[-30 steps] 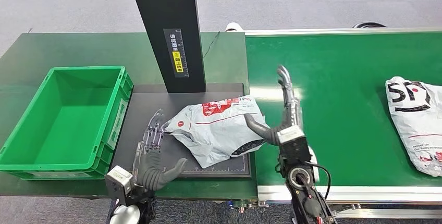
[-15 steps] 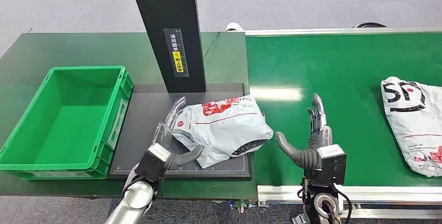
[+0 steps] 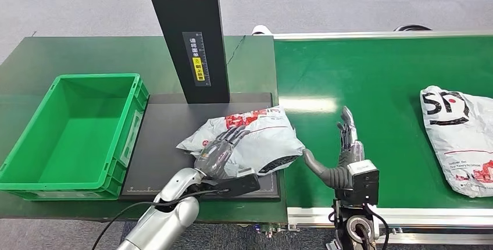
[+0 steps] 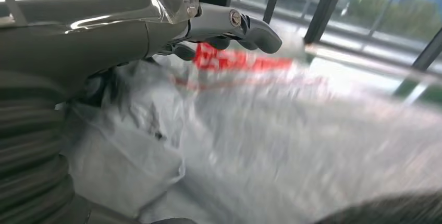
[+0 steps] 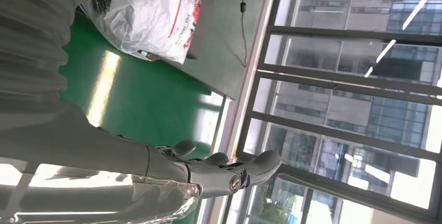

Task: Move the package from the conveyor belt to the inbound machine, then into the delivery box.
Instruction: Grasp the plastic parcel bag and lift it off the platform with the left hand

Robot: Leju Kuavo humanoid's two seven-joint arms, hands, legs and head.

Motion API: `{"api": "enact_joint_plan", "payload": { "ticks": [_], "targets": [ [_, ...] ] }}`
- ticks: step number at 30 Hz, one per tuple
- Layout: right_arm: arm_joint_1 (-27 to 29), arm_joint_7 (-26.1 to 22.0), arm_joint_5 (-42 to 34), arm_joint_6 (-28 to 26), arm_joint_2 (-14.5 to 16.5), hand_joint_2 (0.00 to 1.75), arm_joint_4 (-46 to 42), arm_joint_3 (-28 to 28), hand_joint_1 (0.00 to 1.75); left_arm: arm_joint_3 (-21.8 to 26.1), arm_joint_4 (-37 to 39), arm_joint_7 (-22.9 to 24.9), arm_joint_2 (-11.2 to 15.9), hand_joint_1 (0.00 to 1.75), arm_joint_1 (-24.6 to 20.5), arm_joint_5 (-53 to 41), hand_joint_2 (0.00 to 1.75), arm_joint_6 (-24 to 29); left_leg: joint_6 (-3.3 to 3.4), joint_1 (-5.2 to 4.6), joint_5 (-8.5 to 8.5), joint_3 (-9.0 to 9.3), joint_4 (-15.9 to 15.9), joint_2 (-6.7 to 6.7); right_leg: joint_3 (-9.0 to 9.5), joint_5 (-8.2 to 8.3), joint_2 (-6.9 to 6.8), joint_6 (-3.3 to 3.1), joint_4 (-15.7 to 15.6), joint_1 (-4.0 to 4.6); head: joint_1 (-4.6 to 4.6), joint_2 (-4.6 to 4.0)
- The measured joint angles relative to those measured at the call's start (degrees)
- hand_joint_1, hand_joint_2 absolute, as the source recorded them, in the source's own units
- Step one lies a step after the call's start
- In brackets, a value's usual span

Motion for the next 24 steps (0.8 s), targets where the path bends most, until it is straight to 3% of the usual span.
{"api": "enact_joint_plan", "payload": {
  "ticks": [3,9,10,13,14,17,24],
  "targets": [
    [0.05,0.70,1.40,-0.28,0.57,1.75,0.33,-0.32,0.00,-0.46,4.18,2.19,-0.85,0.00,-1.65,-2.54,1.75,-2.75,0.01,0.00,0.01,0.01,0.00,-0.07,0.06,-0.01,-0.09,0.01,0.00,0.00,-0.02,0.00],
    [0.02,1.28,2.53,-0.32,1.56,1.75,1.16,-0.97,0.00,-0.90,11.35,2.15,-2.94,0.02,-5.84,-4.11,1.75,-6.01,0.07,-0.08,0.01,0.43,-0.02,-0.69,0.79,-0.28,-0.74,0.19,-0.02,-0.09,-0.01,0.00],
    [0.02,1.35,2.63,-0.34,1.65,1.75,1.21,-1.07,0.00,-0.86,12.10,2.11,-3.14,0.26,-6.21,-4.12,1.75,-5.96,0.07,-0.09,0.00,0.52,-0.02,-0.72,0.91,-0.31,-0.78,0.19,-0.02,-0.11,0.00,0.00],
    [0.05,1.70,2.73,-0.36,1.80,1.75,1.24,-1.34,0.00,-0.71,13.32,2.05,-3.43,1.41,-6.62,-4.03,1.75,-5.86,0.10,-0.13,0.00,0.67,-0.02,-0.74,1.12,-0.32,-0.81,0.22,-0.02,-0.14,0.00,0.00],
    [0.06,1.82,2.73,-0.36,1.83,1.75,1.24,-1.39,0.00,-0.70,13.49,2.03,-3.45,1.59,-6.58,-4.01,1.75,-5.84,0.11,-0.14,0.00,0.69,-0.02,-0.74,1.13,-0.32,-0.80,0.22,-0.02,-0.15,0.00,0.00],
    [0.10,2.17,2.73,-0.35,1.89,1.75,1.24,-1.50,0.00,-0.69,13.68,1.38,-3.45,1.72,-6.35,-4.00,1.75,-5.17,0.14,-0.16,0.03,0.73,0.00,-0.73,1.14,-0.29,-0.80,0.22,-0.02,-0.16,-0.01,0.00],
    [0.57,2.28,2.73,-0.19,1.87,1.75,1.19,-1.74,0.00,-0.06,12.49,-3.70,-3.29,1.75,-4.96,-2.54,1.75,1.43,0.14,-0.14,0.05,0.71,0.01,-0.68,1.03,-0.26,-0.79,0.20,-0.02,-0.15,-0.01,0.00]
  ]
}}
